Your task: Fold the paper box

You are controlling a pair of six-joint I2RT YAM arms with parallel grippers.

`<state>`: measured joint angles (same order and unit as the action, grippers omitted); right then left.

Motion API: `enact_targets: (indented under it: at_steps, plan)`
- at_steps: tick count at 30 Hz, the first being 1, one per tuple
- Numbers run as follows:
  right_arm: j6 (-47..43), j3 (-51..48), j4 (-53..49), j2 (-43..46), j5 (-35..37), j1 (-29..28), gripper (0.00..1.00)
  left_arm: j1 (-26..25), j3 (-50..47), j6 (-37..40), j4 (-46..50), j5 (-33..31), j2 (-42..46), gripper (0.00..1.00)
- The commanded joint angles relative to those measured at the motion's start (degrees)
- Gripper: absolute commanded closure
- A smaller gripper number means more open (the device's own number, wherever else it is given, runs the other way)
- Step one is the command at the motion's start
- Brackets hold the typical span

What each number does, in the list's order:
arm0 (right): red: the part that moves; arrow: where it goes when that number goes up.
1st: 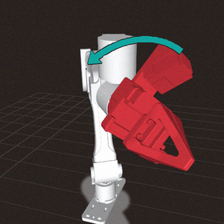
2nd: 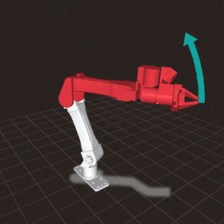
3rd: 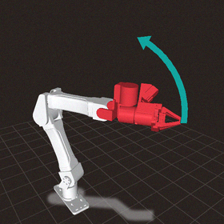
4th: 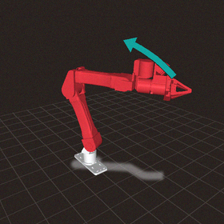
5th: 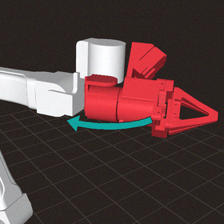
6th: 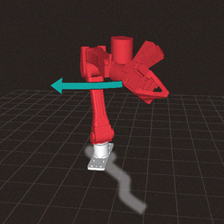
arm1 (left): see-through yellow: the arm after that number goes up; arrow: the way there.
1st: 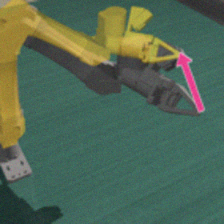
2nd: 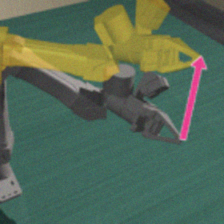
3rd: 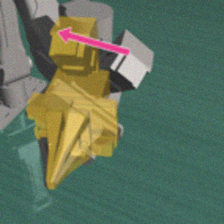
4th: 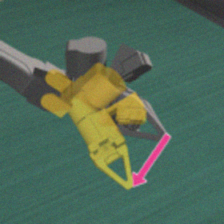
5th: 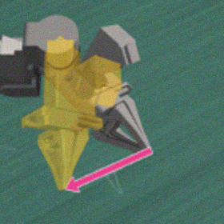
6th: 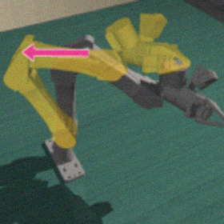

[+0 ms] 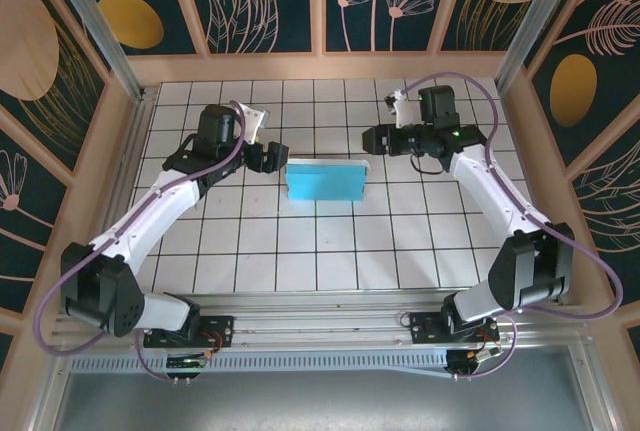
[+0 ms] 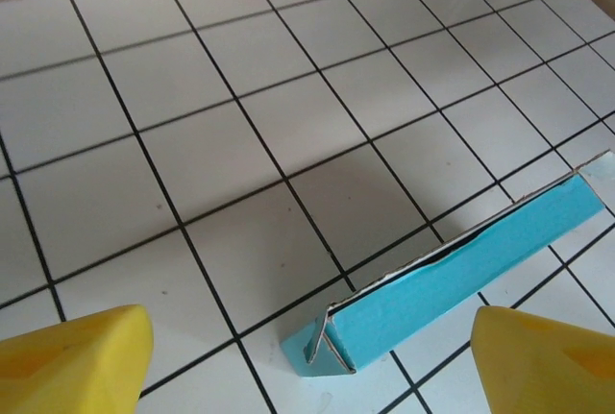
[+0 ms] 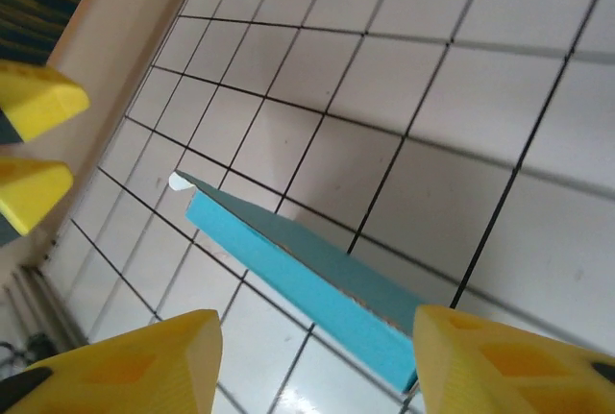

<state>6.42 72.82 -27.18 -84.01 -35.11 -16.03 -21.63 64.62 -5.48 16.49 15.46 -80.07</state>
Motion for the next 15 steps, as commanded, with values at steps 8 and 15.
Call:
enact_targets:
  at_steps: [8, 15]
  plan:
    - [5.4, -5.0, 0.7, -1.8, -2.8, 0.2, 0.51, 1.1, 1.6, -2.1, 2.7, 0.0, -2.8, 0.2]
    - [3.4, -6.5, 2.1, -3.4, -0.6, 0.1, 0.51, 1.0, 1.2, -2.6, 3.0, 3.4, -4.7, 0.21]
